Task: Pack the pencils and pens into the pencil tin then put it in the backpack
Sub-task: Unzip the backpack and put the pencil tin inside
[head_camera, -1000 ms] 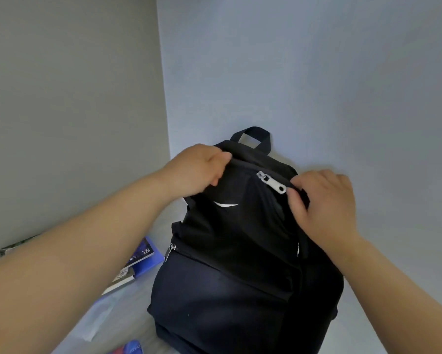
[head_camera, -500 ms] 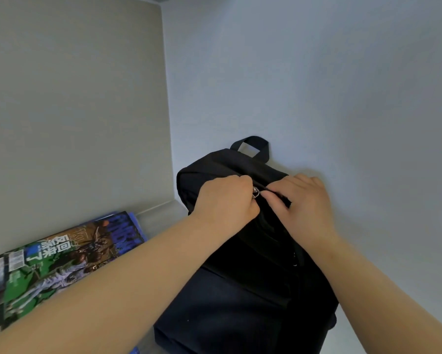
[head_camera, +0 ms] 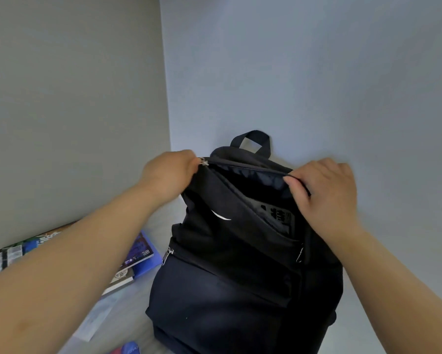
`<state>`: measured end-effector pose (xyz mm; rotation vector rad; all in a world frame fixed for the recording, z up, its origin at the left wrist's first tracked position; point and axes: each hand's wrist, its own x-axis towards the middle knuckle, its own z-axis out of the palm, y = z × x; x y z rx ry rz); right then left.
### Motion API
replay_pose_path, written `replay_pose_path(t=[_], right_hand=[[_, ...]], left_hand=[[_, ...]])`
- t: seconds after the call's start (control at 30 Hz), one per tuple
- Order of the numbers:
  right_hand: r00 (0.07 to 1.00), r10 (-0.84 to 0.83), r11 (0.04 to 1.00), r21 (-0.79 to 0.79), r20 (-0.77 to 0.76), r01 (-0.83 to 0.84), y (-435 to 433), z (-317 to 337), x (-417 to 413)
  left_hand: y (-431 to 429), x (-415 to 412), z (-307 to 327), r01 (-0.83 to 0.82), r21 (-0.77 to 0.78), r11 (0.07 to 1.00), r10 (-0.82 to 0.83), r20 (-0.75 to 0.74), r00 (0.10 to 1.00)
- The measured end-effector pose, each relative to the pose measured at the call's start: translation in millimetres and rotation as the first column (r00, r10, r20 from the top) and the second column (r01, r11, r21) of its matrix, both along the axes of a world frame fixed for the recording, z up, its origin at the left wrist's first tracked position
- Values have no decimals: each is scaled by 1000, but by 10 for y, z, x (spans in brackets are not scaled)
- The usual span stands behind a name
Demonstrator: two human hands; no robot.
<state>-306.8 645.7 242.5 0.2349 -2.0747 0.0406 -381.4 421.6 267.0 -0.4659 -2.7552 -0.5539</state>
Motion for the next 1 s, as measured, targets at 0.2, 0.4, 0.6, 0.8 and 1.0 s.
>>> replay_pose_path(t=[0.2, 0.4, 0.6, 0.8, 1.0], right_hand=[[996, -91, 996, -1, 1, 91, 108, 57, -89], [986, -167, 984, -63, 26, 169, 248, 160, -164], [980, -173, 961, -202, 96, 189, 224, 126, -266], [977, -104, 933, -323, 186, 160, 174, 184, -156], [962, -200, 977, 107, 186, 182, -305, 217, -99]], left_hand=[[-247, -426, -257, -144, 21, 989, 139, 158, 978], [-346, -655, -606, -228, 21, 974, 214, 267, 940], [-303, -464, -1253, -150, 95, 984, 101, 396, 912], [-412, -488, -1095, -113, 241, 964, 15, 377, 926], [-431, -485, -686, 39, 453, 891, -153, 218, 964]])
